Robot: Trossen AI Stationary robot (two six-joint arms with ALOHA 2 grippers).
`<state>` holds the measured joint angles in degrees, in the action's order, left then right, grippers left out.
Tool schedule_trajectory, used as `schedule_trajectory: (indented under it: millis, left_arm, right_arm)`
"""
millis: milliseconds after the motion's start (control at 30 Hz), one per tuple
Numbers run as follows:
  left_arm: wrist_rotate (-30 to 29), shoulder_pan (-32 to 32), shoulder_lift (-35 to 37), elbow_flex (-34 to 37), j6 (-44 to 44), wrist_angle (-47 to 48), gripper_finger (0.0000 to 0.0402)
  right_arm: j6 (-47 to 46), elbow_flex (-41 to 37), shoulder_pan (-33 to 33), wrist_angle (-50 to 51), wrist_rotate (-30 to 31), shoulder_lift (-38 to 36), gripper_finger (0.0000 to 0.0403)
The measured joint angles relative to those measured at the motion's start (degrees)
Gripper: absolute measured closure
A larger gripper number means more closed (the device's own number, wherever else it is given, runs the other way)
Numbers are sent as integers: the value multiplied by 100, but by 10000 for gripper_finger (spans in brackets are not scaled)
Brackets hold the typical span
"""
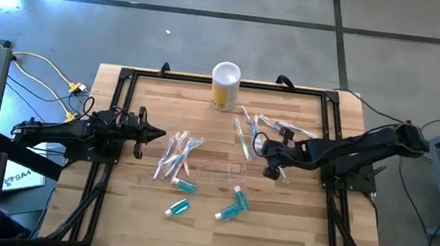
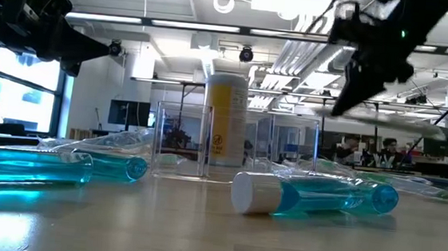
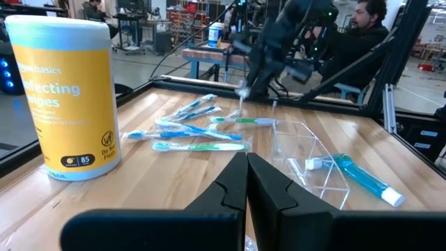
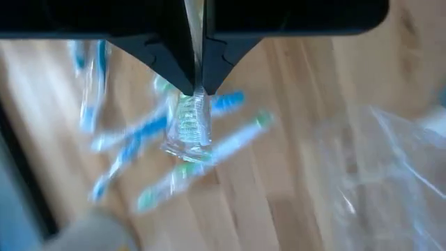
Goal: Pick & Place toothbrushing station
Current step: Put the green toothbrush in the transparent organizer
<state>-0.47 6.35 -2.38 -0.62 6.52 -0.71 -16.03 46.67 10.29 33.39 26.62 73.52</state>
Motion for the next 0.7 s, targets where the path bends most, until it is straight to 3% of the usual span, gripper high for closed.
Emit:
schedule_trajectory:
  millis: [133, 367, 567, 700]
  left_arm:
    - [0, 0, 1, 0, -7, 2, 402]
    - [2, 0, -59, 0, -22, 2, 402]
    - [3, 0, -260, 0, -21, 1, 402]
    - [2, 0, -394, 0, -20, -2, 402]
  right_arm:
    - [139, 475, 421, -99, 279, -150, 398]
    - [723, 515, 1261, -1554, 477, -818, 399]
    - [1365, -117, 1829, -3034, 758, -1331, 399]
    - [2230, -1027, 1975, -5104, 404, -1665, 399]
